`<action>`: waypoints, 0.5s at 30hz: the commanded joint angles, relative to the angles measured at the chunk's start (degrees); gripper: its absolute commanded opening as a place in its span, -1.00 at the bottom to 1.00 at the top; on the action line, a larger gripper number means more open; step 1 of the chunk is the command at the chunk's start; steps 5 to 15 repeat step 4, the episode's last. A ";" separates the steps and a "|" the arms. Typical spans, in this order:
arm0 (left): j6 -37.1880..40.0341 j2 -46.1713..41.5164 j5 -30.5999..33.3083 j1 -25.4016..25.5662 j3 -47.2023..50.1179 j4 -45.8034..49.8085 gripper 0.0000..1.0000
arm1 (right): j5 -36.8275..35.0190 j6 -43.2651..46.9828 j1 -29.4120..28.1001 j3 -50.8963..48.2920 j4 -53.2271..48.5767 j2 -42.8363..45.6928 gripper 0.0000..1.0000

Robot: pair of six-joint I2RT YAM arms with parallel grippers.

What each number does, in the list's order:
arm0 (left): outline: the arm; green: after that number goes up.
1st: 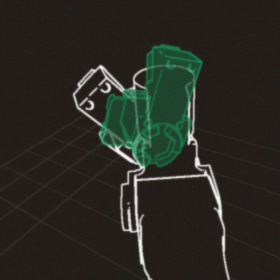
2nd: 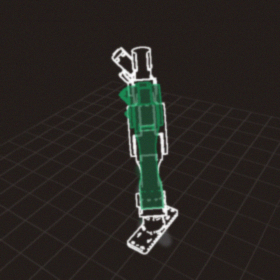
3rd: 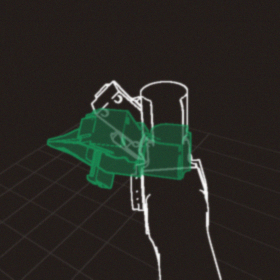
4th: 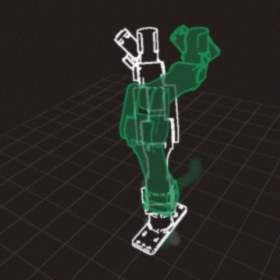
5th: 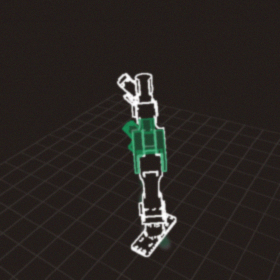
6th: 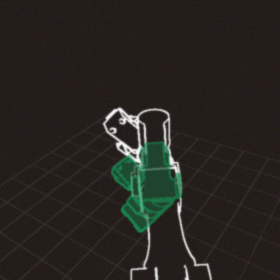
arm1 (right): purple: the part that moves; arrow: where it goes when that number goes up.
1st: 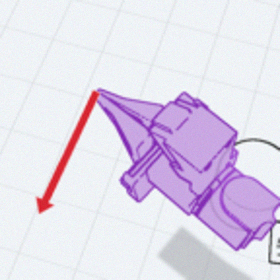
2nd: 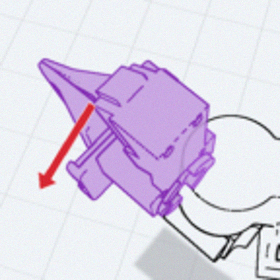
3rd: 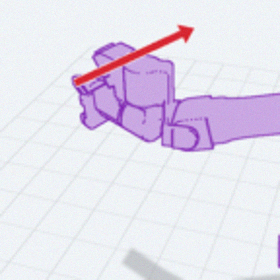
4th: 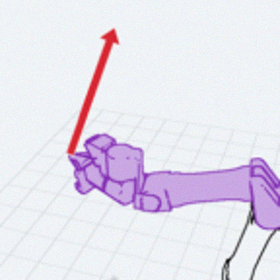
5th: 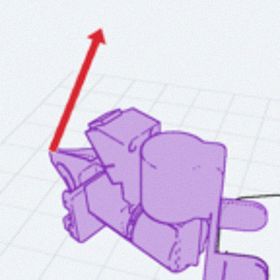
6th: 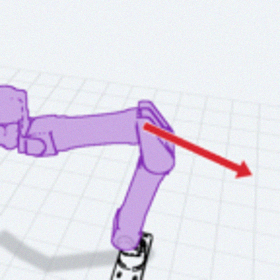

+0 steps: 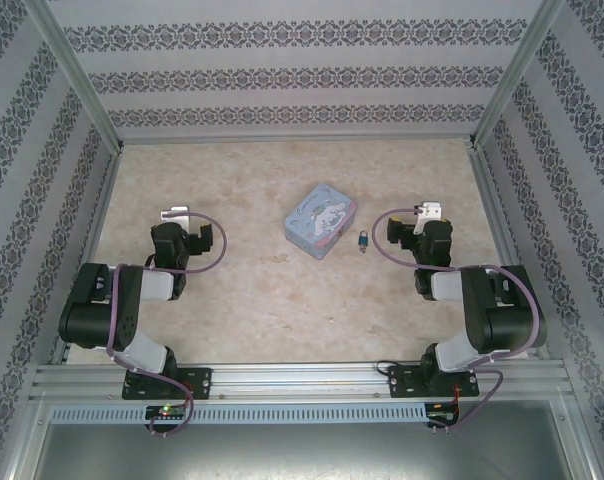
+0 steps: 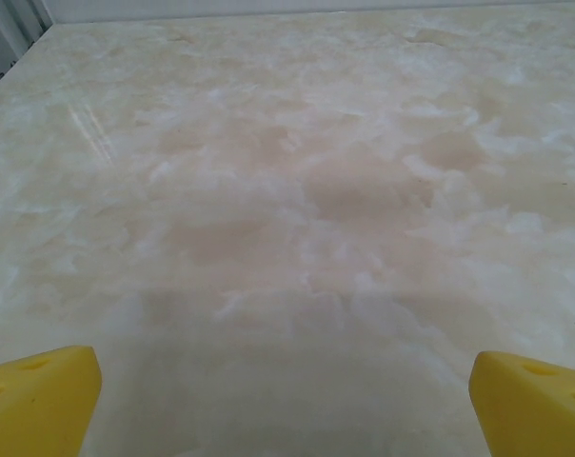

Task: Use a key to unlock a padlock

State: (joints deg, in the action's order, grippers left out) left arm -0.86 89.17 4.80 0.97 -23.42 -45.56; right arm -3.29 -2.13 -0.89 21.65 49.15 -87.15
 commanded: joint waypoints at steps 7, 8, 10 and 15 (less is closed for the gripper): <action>-0.64 0.39 -0.67 -0.53 0.04 -2.66 0.99 | 1.83 0.77 -0.08 0.60 1.53 0.71 0.96; -0.64 0.39 -0.67 -0.53 0.04 -2.66 0.99 | 1.83 0.77 -0.08 0.60 1.53 0.71 0.96; -0.64 0.39 -0.67 -0.53 0.04 -2.66 0.99 | 1.83 0.77 -0.08 0.60 1.53 0.71 0.96; -0.64 0.39 -0.67 -0.53 0.04 -2.66 0.99 | 1.83 0.77 -0.08 0.60 1.53 0.71 0.96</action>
